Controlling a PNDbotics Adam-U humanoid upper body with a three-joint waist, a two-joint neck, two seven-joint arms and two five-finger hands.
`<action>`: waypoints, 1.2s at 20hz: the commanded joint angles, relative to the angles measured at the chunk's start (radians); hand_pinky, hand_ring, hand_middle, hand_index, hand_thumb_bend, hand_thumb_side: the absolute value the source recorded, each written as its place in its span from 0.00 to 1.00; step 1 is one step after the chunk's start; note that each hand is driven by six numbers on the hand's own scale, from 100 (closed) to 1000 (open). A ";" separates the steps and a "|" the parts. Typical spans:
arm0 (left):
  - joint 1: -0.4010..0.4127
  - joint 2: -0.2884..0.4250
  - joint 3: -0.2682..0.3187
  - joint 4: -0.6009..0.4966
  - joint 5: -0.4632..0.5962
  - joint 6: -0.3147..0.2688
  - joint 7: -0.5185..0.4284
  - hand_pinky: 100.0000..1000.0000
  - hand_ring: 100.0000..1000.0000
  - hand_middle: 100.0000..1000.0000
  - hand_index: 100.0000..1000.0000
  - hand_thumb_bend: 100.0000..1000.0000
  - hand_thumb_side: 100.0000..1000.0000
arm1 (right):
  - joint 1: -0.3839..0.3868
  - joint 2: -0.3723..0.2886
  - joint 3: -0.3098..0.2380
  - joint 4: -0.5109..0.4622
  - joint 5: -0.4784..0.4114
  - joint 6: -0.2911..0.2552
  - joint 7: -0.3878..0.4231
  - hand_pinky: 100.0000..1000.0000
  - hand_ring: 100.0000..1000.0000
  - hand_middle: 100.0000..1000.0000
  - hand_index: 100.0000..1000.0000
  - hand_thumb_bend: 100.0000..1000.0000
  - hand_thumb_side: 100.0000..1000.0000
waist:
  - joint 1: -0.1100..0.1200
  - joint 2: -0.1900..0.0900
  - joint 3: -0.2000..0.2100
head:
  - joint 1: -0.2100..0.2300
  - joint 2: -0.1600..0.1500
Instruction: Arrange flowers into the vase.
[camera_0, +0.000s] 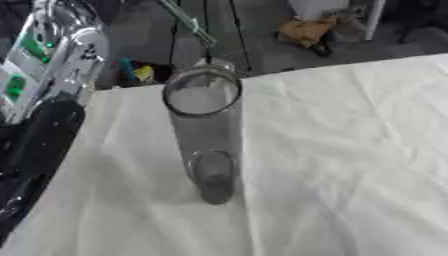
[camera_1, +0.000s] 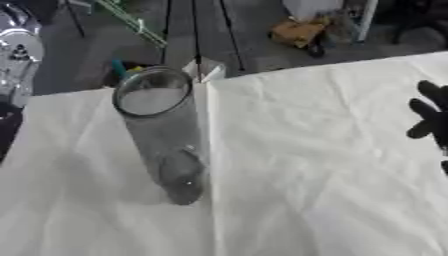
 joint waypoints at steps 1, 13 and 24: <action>-0.009 0.039 0.008 -0.020 -0.001 0.004 -0.005 0.00 0.00 0.00 0.00 0.00 0.53 | -0.003 -0.017 -0.008 -0.020 0.002 0.004 -0.004 0.97 1.00 0.50 0.90 0.00 1.00 | 0.010 -0.014 0.003 | -0.005 0.005; 0.002 0.041 0.005 -0.039 0.082 0.037 0.020 0.00 0.00 0.00 0.00 0.00 0.58 | -0.001 -0.014 -0.009 -0.020 0.006 0.003 -0.005 0.98 1.00 0.50 0.90 0.00 1.00 | 0.006 -0.010 0.007 | -0.010 0.008; 0.021 0.044 -0.011 -0.056 0.089 0.081 0.031 0.00 0.00 0.00 0.00 0.00 0.59 | -0.001 -0.011 -0.009 -0.020 0.008 0.006 -0.008 0.98 1.00 0.49 0.90 0.00 1.00 | 0.003 -0.007 0.013 | -0.012 0.012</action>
